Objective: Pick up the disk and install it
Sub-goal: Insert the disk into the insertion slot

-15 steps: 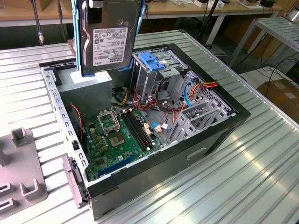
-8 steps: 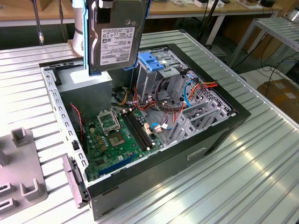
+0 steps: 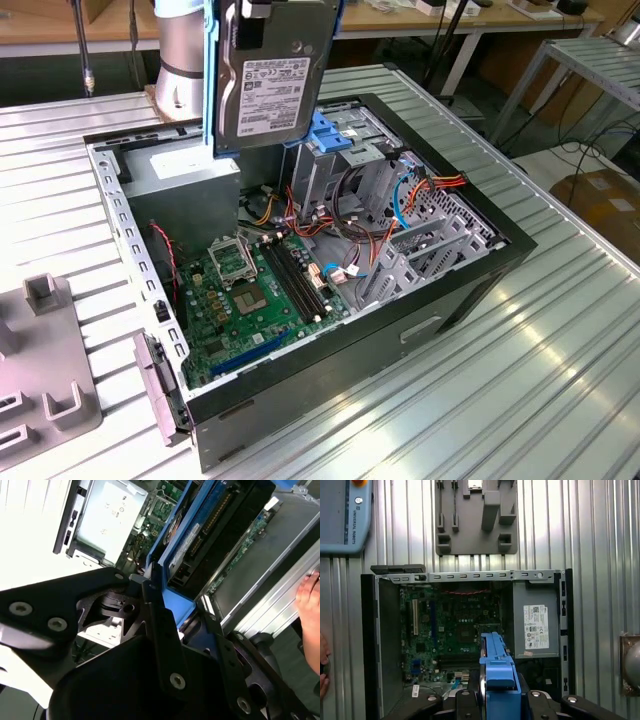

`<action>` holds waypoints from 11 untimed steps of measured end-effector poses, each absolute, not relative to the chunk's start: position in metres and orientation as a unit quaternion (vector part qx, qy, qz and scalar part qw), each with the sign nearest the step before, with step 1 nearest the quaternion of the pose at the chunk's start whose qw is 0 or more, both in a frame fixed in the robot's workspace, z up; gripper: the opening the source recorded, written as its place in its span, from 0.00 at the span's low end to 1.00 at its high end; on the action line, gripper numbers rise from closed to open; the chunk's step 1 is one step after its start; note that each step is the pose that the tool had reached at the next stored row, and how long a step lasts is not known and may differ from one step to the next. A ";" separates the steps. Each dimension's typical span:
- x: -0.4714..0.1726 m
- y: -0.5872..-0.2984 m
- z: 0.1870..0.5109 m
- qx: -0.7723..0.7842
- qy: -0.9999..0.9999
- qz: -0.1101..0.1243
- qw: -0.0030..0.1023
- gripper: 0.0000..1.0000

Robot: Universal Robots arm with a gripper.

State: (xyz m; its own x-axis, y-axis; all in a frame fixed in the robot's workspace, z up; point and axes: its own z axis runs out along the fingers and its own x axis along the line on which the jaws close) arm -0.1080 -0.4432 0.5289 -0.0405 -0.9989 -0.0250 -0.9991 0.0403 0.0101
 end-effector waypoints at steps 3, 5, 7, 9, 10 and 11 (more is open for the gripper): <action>-0.102 -0.443 0.529 -0.693 0.721 0.012 0.006 0.37; -0.099 -0.443 0.529 -0.693 0.721 0.012 0.006 0.37; -0.096 -0.443 0.529 -0.693 0.721 0.012 0.006 0.37; -0.092 -0.443 0.529 -0.693 0.721 0.012 0.005 0.37; -0.089 -0.443 0.528 -0.693 0.721 0.012 0.005 0.37; -0.086 -0.443 0.528 -0.693 0.721 0.012 0.005 0.37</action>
State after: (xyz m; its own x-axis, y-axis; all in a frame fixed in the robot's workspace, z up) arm -0.0855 -0.4432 0.5284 -0.0404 -0.9989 -0.0250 -0.9991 0.0402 0.0101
